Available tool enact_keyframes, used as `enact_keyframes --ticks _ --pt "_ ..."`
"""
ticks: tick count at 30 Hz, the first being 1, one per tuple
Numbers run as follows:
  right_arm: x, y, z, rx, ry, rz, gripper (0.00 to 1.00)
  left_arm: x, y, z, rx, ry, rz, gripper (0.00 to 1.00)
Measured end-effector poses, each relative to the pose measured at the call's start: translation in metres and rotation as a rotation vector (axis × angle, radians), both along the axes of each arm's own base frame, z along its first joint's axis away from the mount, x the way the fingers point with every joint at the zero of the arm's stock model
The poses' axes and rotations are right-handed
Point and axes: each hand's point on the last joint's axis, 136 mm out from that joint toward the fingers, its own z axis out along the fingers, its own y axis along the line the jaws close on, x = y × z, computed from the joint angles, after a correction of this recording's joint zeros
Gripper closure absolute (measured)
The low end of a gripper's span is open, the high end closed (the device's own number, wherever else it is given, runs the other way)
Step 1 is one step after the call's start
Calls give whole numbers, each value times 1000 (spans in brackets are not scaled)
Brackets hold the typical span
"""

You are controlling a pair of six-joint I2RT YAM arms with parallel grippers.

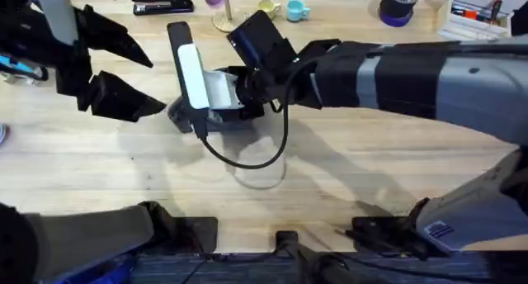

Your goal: Unzip the bag, pick up the pens from the table one at a time and place them inside, then zip the bag closed.

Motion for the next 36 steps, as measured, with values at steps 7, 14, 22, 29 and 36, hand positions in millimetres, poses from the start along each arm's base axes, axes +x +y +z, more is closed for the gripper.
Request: enact_keyframes --ticks 7,14,22,29,36 --pt "2 1 -1 3 1 -9 970 0 0 0 0 0 0 6" --pt "10 3 2 23 -8 -56 970 0 0 0 0 0 0 7" --pt "19 5 7 42 -34 -100 970 0 0 0 0 0 0 7" --pt "22 4 7 45 -29 -124 970 0 0 0 0 0 0 7" --pt "24 5 8 59 -14 -152 697 0 0 0 0 0 0 7"
